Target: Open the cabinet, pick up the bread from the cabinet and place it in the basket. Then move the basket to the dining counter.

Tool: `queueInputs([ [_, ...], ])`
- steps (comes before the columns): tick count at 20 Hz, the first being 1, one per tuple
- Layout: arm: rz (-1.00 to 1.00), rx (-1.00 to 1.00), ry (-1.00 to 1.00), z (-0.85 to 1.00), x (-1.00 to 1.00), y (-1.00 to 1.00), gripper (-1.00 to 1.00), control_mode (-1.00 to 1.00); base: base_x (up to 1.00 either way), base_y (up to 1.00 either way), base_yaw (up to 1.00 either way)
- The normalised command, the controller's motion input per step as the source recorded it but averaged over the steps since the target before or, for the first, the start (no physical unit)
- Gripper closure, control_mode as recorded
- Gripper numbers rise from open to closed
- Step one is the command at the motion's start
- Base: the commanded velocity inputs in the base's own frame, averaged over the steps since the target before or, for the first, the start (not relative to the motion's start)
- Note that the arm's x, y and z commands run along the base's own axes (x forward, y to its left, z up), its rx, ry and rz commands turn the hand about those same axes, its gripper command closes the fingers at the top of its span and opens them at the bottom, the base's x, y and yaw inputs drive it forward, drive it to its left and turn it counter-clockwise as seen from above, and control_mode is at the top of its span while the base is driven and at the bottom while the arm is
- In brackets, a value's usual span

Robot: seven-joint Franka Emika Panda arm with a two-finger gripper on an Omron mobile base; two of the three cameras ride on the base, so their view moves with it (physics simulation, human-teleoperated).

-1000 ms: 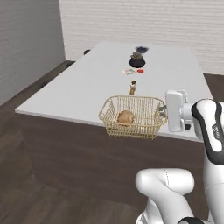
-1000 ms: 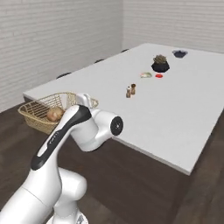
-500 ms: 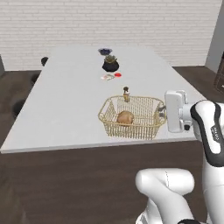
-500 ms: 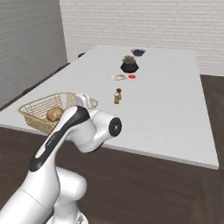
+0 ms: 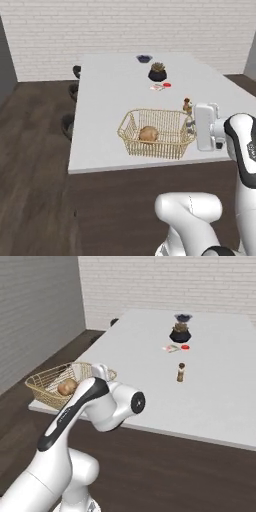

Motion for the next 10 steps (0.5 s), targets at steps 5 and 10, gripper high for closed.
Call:
queueInputs([
  [5,0.00,0.00,0.00,0.00,0.00,0.00,1.00,1.00,0.62,0.76,-0.09],
  [10,0.00,0.00,0.00,0.00,0.00,0.00,1.00,1.00,0.95,0.65,-0.14],
])
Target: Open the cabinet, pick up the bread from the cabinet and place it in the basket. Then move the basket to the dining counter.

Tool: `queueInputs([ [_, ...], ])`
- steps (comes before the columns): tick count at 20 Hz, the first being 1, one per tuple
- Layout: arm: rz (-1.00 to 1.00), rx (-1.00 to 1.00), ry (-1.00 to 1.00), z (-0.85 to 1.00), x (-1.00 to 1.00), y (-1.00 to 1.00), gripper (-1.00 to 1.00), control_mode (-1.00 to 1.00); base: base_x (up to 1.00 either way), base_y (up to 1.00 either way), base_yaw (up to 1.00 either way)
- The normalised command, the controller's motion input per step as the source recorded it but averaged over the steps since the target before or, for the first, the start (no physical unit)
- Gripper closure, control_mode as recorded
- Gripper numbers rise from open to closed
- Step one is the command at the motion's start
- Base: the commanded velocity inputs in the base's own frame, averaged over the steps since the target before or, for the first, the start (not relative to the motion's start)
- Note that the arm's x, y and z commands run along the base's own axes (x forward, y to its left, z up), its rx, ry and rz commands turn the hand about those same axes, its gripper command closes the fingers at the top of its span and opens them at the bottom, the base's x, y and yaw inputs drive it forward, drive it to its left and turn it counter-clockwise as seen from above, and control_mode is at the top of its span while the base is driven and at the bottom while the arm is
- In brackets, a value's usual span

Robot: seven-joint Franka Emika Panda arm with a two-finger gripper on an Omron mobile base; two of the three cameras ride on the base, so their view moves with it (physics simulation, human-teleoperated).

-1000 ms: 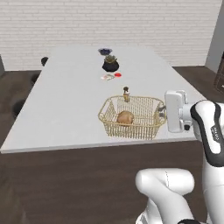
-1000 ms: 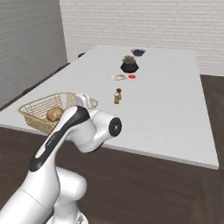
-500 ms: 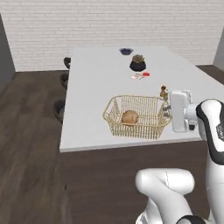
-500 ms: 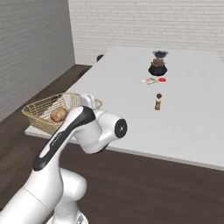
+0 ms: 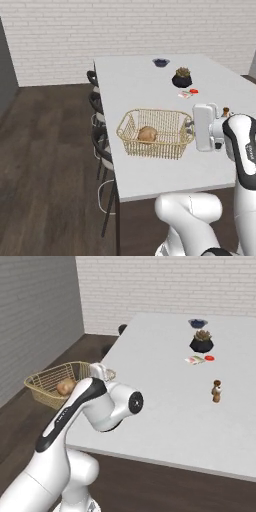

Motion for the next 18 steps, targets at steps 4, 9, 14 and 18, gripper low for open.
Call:
queueInputs([
  [4,0.00,0.00,0.00,0.00,0.00,0.00,1.00,1.00,0.57,0.05,-0.12],
  [9,-0.04,0.03,0.00,-0.25,0.74,-0.44,1.00,-1.00,0.00,0.00,0.00],
  [14,-0.12,0.03,0.00,-0.43,0.98,-0.43,1.00,-1.00,0.00,0.00,0.00],
  [18,-0.16,0.04,0.00,-0.43,1.00,-0.49,1.00,-1.00,0.00,0.00,0.00],
])
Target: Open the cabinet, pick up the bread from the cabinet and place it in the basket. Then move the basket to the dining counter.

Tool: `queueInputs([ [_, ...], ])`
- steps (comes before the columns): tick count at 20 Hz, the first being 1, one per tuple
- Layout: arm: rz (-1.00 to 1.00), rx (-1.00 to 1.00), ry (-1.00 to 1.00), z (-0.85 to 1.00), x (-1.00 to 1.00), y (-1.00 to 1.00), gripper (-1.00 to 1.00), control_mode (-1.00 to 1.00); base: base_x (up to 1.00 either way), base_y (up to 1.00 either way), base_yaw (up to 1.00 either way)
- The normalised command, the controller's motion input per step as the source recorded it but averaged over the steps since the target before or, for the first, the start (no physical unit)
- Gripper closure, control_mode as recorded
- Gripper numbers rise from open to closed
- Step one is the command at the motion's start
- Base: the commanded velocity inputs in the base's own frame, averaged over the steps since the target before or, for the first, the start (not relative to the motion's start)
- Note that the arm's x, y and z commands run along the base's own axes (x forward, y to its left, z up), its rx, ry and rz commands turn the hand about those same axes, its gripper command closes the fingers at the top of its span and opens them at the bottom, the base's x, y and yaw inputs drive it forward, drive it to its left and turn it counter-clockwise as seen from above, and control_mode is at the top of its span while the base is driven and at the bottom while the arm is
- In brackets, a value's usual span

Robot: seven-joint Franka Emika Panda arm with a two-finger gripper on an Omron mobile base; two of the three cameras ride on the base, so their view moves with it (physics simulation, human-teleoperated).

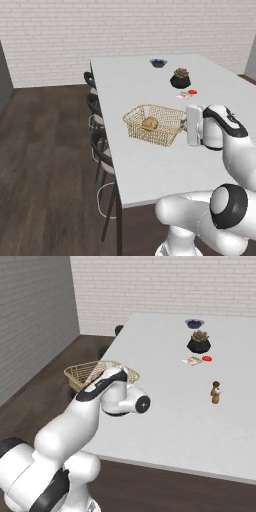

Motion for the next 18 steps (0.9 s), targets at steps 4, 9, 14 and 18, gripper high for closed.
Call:
queueInputs([
  [4,-0.16,0.02,0.00,-0.43,1.00,-0.46,1.00,-1.00,0.00,0.00,0.00],
  [9,-0.14,0.00,0.00,-0.45,1.00,-0.09,1.00,-1.00,0.00,0.00,0.00],
  [14,-0.13,-0.06,0.06,-0.50,0.90,0.00,1.00,-1.00,0.00,0.00,0.00],
  [18,-0.09,-0.04,0.06,-0.59,0.76,0.00,1.00,-1.00,0.00,0.00,0.00],
])
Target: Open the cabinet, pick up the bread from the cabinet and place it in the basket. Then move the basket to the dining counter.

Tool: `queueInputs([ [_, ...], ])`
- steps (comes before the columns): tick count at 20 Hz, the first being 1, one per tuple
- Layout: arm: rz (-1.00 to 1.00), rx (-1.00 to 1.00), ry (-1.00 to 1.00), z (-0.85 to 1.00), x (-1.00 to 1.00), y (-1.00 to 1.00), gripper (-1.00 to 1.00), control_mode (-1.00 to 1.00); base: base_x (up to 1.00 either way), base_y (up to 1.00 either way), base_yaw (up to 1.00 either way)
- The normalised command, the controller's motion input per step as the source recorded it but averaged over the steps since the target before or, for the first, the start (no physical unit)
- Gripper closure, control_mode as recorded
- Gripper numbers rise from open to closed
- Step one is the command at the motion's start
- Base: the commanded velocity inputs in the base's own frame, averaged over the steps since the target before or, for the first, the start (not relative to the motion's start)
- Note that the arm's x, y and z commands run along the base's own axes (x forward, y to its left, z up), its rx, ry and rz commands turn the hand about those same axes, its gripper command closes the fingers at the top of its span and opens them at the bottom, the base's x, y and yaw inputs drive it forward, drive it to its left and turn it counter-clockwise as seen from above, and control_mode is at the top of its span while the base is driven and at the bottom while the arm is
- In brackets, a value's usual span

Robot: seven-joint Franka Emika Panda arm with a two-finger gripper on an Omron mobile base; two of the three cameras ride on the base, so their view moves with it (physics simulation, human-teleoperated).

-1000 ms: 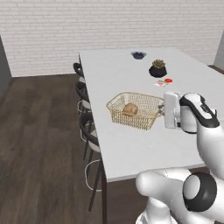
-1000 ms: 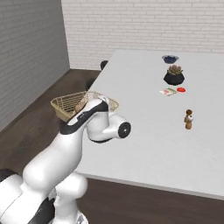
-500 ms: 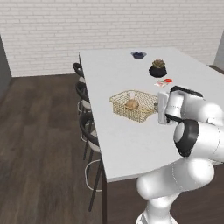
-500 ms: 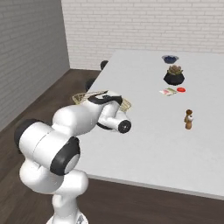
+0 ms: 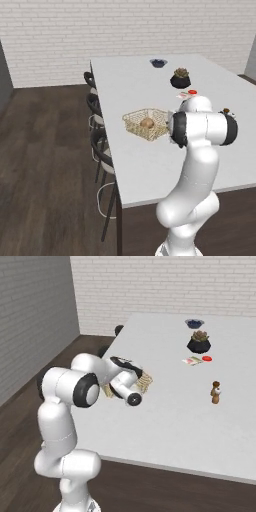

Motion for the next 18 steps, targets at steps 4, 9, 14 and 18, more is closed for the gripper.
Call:
queueInputs([
  [4,-0.06,-0.02,0.05,-0.54,0.63,0.00,1.00,-1.00,0.00,0.00,0.00],
  [9,-0.01,0.00,0.08,-0.47,0.39,-0.05,1.00,-1.00,0.00,0.00,0.00],
  [14,-0.05,-0.01,0.32,0.00,0.01,-0.08,-1.00,-1.00,0.00,0.00,0.00],
  [18,-0.11,-0.02,0.39,0.06,-0.03,-0.13,-1.00,-1.00,0.00,0.00,0.00],
])
